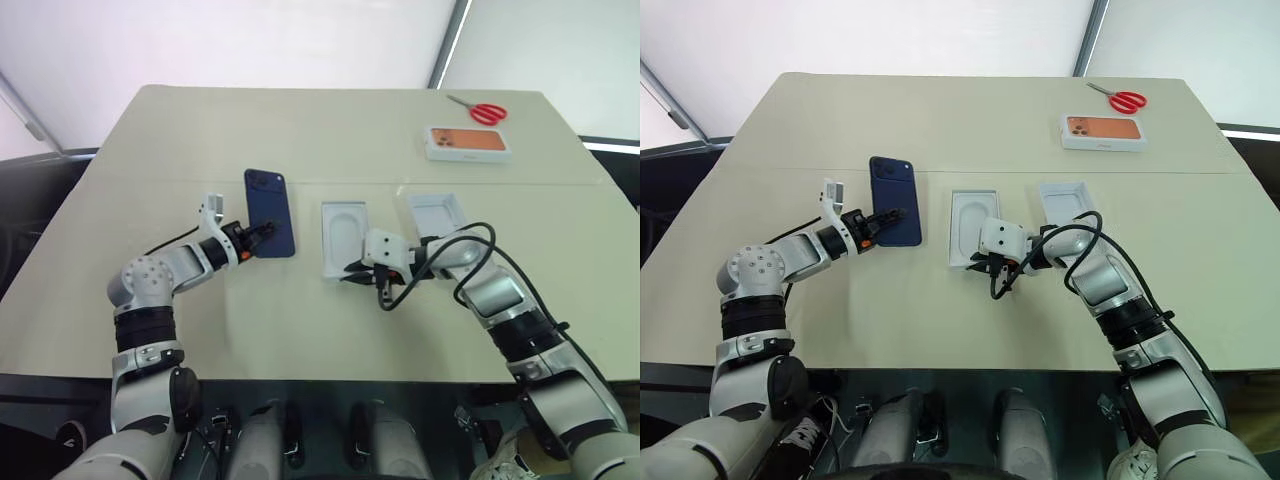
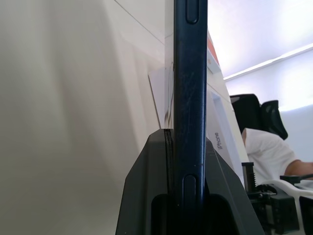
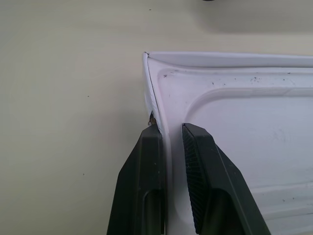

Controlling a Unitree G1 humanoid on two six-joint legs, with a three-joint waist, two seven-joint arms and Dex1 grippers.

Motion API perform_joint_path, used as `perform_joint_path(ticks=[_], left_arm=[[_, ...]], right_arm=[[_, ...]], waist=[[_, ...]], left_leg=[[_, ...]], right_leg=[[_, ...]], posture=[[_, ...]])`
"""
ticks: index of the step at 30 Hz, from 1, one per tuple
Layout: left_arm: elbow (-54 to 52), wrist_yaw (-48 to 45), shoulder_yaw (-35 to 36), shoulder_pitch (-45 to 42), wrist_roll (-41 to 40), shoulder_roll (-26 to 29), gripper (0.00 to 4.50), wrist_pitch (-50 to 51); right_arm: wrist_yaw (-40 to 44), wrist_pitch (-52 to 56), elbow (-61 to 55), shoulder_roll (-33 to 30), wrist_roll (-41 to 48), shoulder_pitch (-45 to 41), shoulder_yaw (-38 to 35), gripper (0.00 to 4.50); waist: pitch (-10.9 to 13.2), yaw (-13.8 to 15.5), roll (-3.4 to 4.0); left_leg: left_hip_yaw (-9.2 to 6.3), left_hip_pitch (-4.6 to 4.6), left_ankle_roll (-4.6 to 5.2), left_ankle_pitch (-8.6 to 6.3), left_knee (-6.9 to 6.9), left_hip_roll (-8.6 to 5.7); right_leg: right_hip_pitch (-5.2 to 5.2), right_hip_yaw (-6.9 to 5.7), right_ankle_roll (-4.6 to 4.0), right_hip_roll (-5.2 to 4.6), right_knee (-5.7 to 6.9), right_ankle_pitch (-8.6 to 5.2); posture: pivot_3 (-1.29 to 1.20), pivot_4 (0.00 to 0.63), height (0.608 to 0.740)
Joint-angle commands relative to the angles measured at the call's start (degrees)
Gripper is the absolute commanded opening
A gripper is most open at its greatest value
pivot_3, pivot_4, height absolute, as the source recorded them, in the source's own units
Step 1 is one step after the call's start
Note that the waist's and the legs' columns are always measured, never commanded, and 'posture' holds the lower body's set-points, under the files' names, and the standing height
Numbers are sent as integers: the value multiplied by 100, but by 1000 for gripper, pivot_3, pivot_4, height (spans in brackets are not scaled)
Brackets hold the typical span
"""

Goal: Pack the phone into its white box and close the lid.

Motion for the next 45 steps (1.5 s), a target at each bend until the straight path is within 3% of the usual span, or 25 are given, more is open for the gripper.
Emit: perform_joint_path(ticks=[1,20,23,27,36,45], left_arm=[[-302,-15,81,-21,-219,15,0,-39],[-249,324,494,-782,-686,413,0,189],[-352,440,486,-748,-788,305,0,267],[-569,593,474,-627,-886,121,0,373],[-1039,850,408,-197,-1197,-209,0,758],[-1174,939,220,29,-1201,-452,0,771]], right_arm=[[18,75,-23,27,17,19,27,425],[-156,1073,-1302,617,133,575,435,425],[-200,987,-1230,622,49,535,483,1622],[-280,975,-1188,618,55,429,461,3610],[-140,1242,-1430,506,506,171,136,3610],[-18,1395,-1407,148,1221,-128,-763,3610]], waist=[[0,0,0],[0,-10,0],[0,-1,0],[1,9,-1],[2,15,-3],[2,26,-3]], left_leg=[[0,0,0,0,0,0],[0,-1,-12,-5,0,7],[0,-1,-11,-5,0,6],[0,-2,-9,-3,0,4],[-1,-3,-2,1,0,3],[-2,-3,-9,-4,0,2]], right_leg=[[0,0,0,0,0,0],[0,1,-1,8,-6,0],[1,1,-1,8,-6,0],[2,0,0,14,-6,0],[2,0,0,13,-6,0],[2,0,-1,12,-9,0]], posture=[[0,150,738],[0,150,738],[0,150,738],[0,150,738],[0,150,738],[0,150,738]])
